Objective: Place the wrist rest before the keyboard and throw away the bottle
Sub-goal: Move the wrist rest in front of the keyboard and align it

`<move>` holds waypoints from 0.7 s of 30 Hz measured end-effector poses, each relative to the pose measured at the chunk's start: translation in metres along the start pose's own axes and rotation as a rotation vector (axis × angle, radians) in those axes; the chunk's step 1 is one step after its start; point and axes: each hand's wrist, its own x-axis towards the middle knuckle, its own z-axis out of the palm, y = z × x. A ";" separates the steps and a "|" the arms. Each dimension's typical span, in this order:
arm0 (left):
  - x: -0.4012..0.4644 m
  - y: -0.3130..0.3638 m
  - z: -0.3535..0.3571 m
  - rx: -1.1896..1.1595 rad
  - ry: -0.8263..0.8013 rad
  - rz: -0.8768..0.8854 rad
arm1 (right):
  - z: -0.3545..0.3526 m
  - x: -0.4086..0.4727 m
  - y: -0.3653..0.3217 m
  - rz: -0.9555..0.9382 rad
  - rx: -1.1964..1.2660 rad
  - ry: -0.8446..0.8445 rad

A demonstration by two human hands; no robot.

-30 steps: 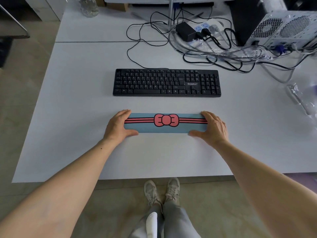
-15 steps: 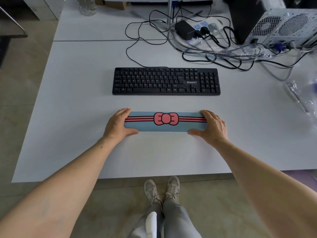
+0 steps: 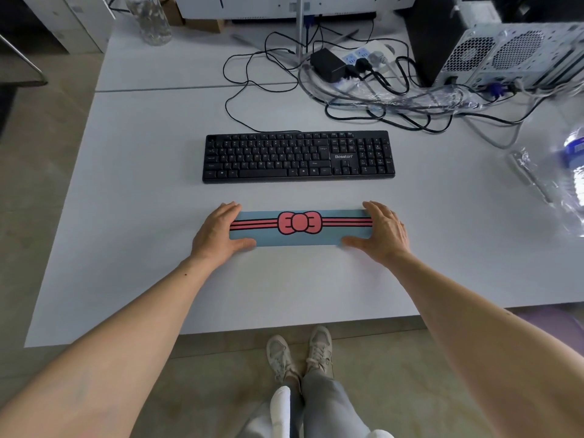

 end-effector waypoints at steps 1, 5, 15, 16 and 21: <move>0.000 0.003 0.000 0.004 0.004 0.008 | -0.002 0.000 -0.001 -0.001 0.003 0.004; 0.000 0.018 -0.001 -0.004 0.013 0.034 | -0.011 -0.003 -0.006 -0.010 0.014 0.023; 0.002 0.062 -0.005 -0.093 0.083 0.122 | -0.041 -0.017 -0.010 0.005 0.126 0.093; 0.002 0.066 -0.005 -0.103 0.086 0.138 | -0.043 -0.019 -0.010 0.007 0.140 0.104; 0.001 0.093 -0.004 -0.180 0.098 0.194 | -0.051 -0.032 -0.005 0.042 0.224 0.161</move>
